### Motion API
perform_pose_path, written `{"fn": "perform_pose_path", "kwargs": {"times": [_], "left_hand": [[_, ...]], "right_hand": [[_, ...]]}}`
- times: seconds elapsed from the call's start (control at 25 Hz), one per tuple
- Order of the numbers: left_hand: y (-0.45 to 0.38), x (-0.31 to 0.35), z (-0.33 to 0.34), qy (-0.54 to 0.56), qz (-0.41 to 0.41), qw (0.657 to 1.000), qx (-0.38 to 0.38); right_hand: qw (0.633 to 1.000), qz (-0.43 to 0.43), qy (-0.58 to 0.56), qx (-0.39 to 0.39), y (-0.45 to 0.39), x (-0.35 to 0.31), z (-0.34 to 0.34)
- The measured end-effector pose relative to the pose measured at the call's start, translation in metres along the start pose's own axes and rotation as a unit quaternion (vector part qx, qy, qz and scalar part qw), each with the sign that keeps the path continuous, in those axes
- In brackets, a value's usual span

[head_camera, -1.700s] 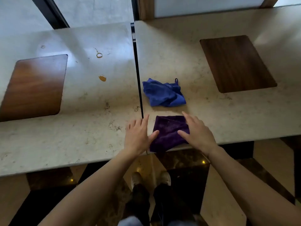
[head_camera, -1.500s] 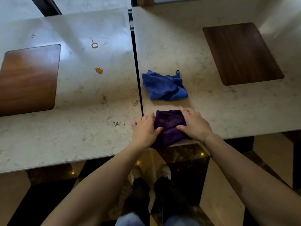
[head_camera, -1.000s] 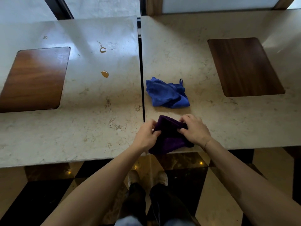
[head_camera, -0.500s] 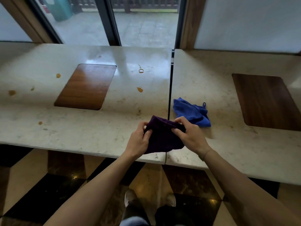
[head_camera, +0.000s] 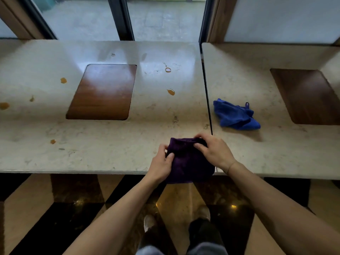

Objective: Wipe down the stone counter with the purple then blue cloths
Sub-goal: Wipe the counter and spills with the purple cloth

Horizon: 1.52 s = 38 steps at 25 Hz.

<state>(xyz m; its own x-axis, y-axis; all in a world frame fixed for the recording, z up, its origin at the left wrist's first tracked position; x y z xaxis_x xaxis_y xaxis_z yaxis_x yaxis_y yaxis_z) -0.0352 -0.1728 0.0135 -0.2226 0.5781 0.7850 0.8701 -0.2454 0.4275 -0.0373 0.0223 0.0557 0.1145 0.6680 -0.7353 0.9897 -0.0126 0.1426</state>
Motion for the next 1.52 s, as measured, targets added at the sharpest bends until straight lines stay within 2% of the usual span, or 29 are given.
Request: {"fn": "perform_pose_path", "kwargs": {"times": [0.12,0.24,0.36,0.44,0.52,0.6,0.68,0.76,0.96,1.12,1.32,1.44,1.52], "left_hand": [[-0.009,-0.008,0.011,0.014,-0.010,0.999,-0.033],[-0.027,-0.009,0.021,-0.004,-0.013,0.999,-0.035],[-0.046,-0.011,0.025,-0.061,-0.010,0.998,-0.012],[-0.053,-0.012,0.019,-0.148,0.008,0.989,0.025],[-0.059,-0.016,0.005,-0.257,0.037,0.961,0.098],[-0.063,-0.023,-0.008,-0.368,0.095,0.914,0.140],[-0.067,-0.033,-0.018,-0.483,0.161,0.851,0.133],[-0.076,-0.045,-0.032,-0.532,0.183,0.819,0.114],[-0.110,-0.068,-0.076,-0.555,0.170,0.812,0.063],[-0.136,-0.068,-0.097,-0.573,0.194,0.796,0.025],[-0.189,-0.053,-0.131,-0.576,0.182,0.795,0.054],[-0.235,-0.037,-0.146,-0.574,0.176,0.796,0.074],[-0.269,-0.025,-0.161,-0.592,0.176,0.782,0.085]], "right_hand": [[0.999,0.035,0.034,0.015,-0.003,0.010,0.003],[0.995,0.042,0.083,0.032,-0.016,0.020,0.004],[0.991,0.055,0.108,0.063,-0.028,0.030,0.011],[0.980,0.059,0.136,0.134,-0.021,0.031,0.016],[0.973,0.026,0.154,0.171,-0.006,0.025,0.033],[0.978,-0.002,0.181,0.108,0.011,0.021,0.068],[0.975,0.012,0.220,0.029,0.017,0.031,0.098],[0.970,0.033,0.239,0.005,0.012,0.046,0.111],[0.963,0.054,0.263,0.029,-0.004,0.053,0.120],[0.963,0.115,0.236,0.062,-0.045,0.048,0.118],[0.957,0.165,0.225,0.076,-0.124,0.055,0.103],[0.959,0.154,0.221,0.082,-0.178,0.062,0.088],[0.958,0.135,0.234,0.092,-0.224,0.064,0.076]]}}
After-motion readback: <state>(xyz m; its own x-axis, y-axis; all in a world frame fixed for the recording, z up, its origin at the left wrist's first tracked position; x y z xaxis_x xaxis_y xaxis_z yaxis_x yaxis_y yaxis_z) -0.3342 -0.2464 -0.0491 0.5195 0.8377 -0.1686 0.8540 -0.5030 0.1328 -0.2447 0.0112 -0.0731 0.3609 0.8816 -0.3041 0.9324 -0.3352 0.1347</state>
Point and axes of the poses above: each hand's wrist, its own y-axis away from the middle knuckle, its own z-axis out of the palm, x = y × z, the point moved 5 cm from there along -y, towards the middle knuckle, and after that the axes turned 11 degrees about -y, right-handed, at the moved point
